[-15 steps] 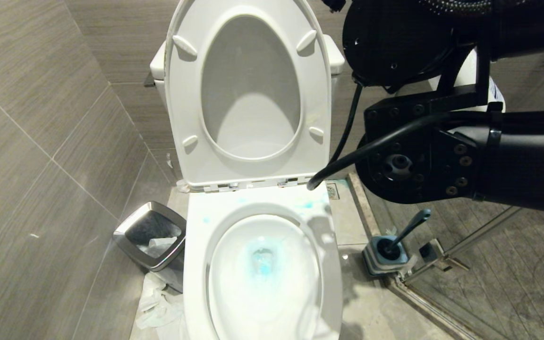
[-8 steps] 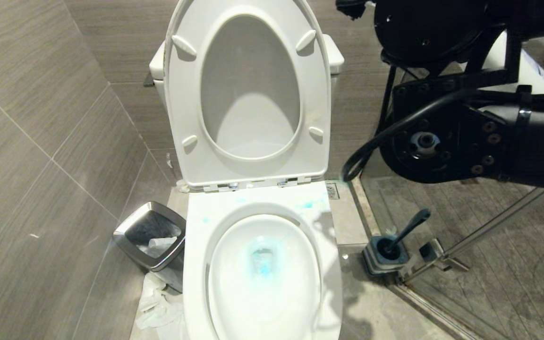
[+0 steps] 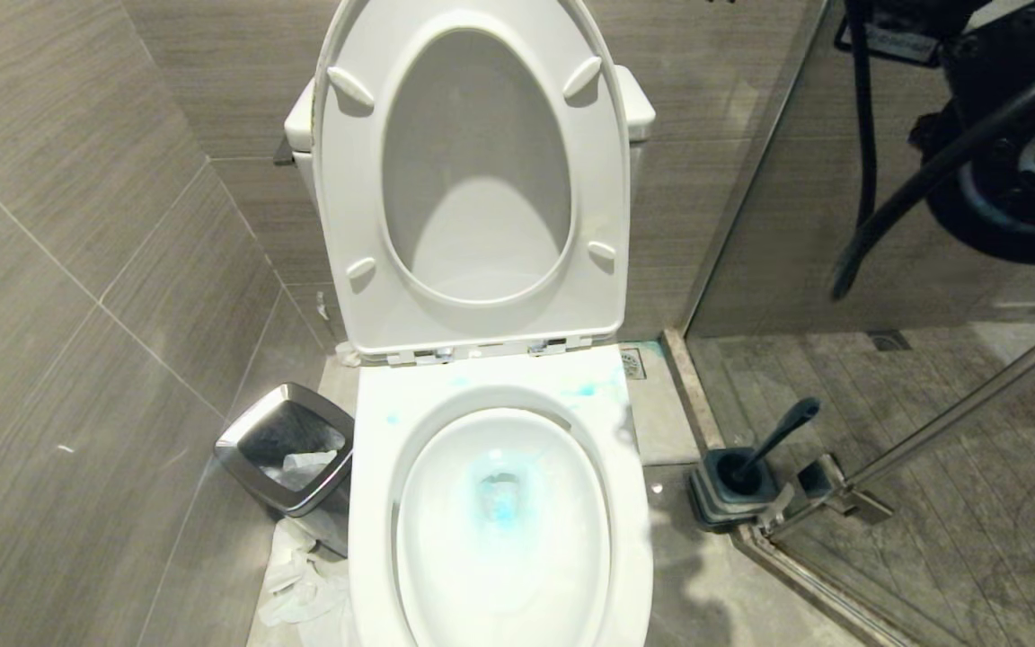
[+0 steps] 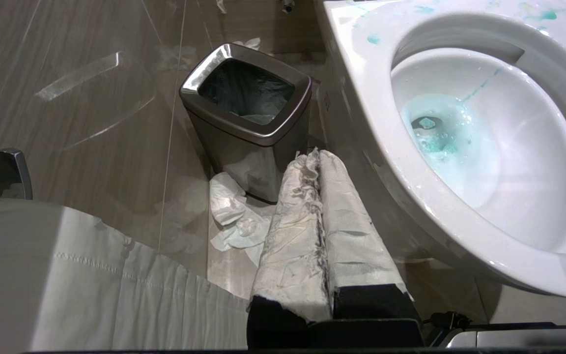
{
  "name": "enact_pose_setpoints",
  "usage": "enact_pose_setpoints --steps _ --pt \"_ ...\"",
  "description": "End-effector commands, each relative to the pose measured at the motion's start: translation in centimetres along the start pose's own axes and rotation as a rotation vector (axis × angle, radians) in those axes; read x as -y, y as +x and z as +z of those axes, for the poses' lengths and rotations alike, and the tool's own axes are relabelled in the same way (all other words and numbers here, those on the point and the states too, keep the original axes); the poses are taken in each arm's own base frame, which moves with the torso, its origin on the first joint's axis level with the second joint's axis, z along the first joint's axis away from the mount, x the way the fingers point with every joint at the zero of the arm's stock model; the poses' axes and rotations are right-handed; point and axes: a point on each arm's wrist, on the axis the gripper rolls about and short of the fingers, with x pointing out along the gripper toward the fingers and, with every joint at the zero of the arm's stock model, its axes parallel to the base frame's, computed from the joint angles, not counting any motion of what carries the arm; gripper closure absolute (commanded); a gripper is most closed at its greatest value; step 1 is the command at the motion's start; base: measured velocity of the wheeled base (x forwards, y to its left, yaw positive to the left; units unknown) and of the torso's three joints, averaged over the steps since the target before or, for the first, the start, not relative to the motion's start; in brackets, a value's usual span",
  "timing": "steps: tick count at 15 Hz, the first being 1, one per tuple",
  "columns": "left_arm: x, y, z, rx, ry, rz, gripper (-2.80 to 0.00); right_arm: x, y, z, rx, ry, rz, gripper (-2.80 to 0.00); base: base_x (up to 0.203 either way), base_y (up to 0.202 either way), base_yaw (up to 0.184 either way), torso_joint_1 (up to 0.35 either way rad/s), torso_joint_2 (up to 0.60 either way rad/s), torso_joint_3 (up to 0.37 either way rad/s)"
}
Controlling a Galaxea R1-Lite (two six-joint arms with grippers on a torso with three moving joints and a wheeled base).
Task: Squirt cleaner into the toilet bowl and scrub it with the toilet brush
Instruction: Place the cleaning agent on the floor
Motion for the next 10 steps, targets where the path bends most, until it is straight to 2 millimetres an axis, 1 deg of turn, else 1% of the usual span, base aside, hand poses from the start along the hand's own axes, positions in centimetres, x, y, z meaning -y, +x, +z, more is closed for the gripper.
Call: enact_pose_setpoints --steps 1,4,5,8,10 --pt "0.0 0.0 0.0 -0.002 0.0 0.0 0.0 1.1 0.0 -0.8 0.047 -0.014 -0.046 0.0 0.0 0.0 0.0 0.0 0.0 0.0" --pt "0.0 0.0 0.0 -0.002 0.0 0.0 0.0 0.3 0.0 0.2 0.158 -0.012 -0.087 0.0 0.0 0.0 0.0 0.0 0.0 0.0" --pt "0.0 0.0 0.0 -0.002 0.0 0.0 0.0 -0.2 -0.1 0.7 0.215 0.028 -0.089 0.0 0.0 0.0 0.0 0.0 0.0 0.0" --pt "0.0 0.0 0.0 -0.003 0.0 0.0 0.0 -2.1 -0.2 1.9 0.312 0.272 0.023 0.0 0.0 0.0 0.0 0.0 0.0 0.0" --pt "0.0 0.0 0.0 -0.002 0.0 0.0 0.0 -2.9 0.2 1.7 0.357 0.477 0.121 0.0 0.0 0.0 0.0 0.0 0.0 0.0"
